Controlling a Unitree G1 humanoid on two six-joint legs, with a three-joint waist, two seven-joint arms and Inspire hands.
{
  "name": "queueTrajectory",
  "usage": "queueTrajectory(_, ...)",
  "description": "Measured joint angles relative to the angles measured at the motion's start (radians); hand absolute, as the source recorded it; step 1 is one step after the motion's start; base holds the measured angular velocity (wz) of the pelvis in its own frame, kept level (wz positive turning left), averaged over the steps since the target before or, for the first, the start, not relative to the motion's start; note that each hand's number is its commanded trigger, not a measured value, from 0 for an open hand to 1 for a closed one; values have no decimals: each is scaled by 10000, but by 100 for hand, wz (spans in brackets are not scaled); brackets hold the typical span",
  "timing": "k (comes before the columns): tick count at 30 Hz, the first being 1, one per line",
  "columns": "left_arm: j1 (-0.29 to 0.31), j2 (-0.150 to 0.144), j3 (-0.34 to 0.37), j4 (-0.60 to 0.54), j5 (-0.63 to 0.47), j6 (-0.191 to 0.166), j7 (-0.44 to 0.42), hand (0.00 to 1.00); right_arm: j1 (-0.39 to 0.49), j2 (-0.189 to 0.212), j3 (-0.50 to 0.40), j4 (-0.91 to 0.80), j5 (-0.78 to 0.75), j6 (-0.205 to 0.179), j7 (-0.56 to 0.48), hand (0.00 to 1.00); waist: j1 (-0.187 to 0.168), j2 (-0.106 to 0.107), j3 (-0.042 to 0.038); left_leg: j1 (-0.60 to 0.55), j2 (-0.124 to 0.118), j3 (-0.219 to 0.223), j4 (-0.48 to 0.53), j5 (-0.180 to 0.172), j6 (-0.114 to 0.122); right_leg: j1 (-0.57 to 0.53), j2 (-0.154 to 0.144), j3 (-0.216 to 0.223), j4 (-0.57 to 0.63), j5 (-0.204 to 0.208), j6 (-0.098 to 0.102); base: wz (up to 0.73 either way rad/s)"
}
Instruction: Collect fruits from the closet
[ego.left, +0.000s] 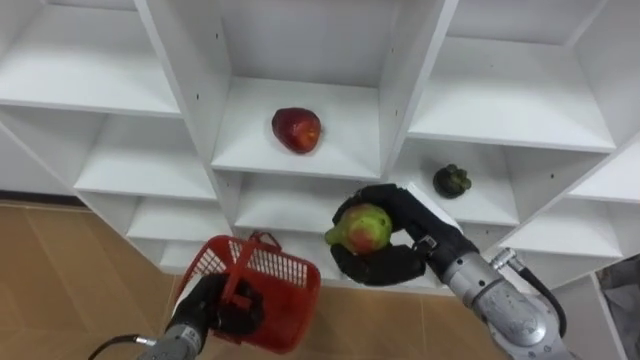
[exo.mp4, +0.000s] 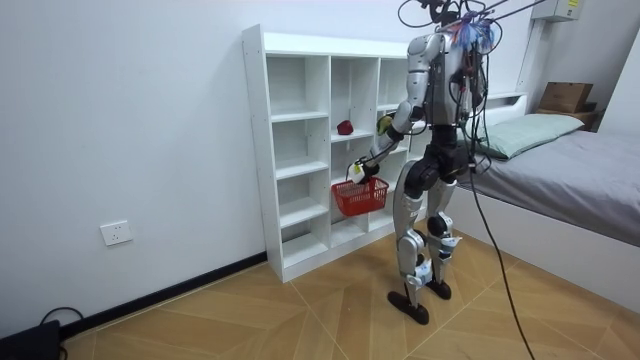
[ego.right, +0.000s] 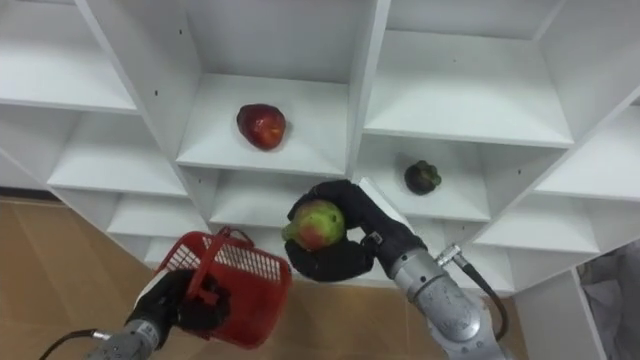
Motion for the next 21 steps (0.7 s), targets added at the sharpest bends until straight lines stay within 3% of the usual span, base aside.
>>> queueTrajectory(9, -329, -41, -336, -49, -52, -79, 6, 100, -79, 114, 42, 553, -71, -7, -420, 100, -50, 130, 80, -272, 13, 1, 168, -3, -1, -202, 4, -1, 64, 6, -11, 0)
queueTrajectory(16, -312, -164, -369, -1205, -480, -131, -134, 100, -131, 183, 45, 1087, -351, -22, -561, 100, 28, 174, 79, -624, 103, -2, 339, -4, -2, -523, 2, -13, 208, 35, -57, 0)
queueTrajectory(21, -311, -191, -391, -1794, -487, -408, -513, 100, -419, 213, 17, 1458, -366, -87, -831, 100, 18, 227, 42, -677, 106, 5, 341, 0, -5, -572, -1, -78, 207, 34, -60, 0)
